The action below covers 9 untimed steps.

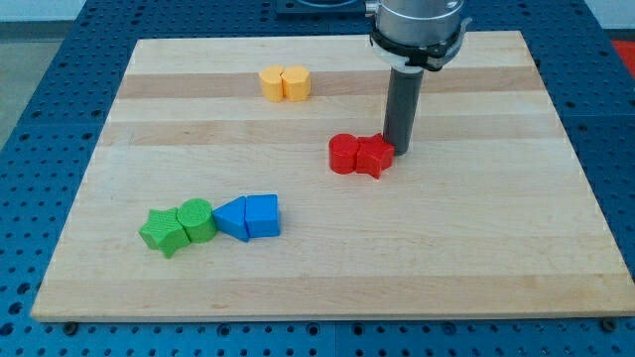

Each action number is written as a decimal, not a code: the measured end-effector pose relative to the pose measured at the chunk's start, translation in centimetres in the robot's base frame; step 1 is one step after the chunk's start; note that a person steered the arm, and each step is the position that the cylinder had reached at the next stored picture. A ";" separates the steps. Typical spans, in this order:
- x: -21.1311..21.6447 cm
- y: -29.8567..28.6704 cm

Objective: Place blue blocks parallel right to green star

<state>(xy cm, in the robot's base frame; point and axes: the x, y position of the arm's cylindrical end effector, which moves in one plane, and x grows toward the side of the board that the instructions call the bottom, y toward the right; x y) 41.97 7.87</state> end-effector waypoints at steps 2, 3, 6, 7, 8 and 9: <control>-0.3 0.6; 4.6 5.0; 19.8 -6.9; 18.8 -15.5; 16.4 -19.4; 13.4 -21.1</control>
<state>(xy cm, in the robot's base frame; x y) 55.36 -13.19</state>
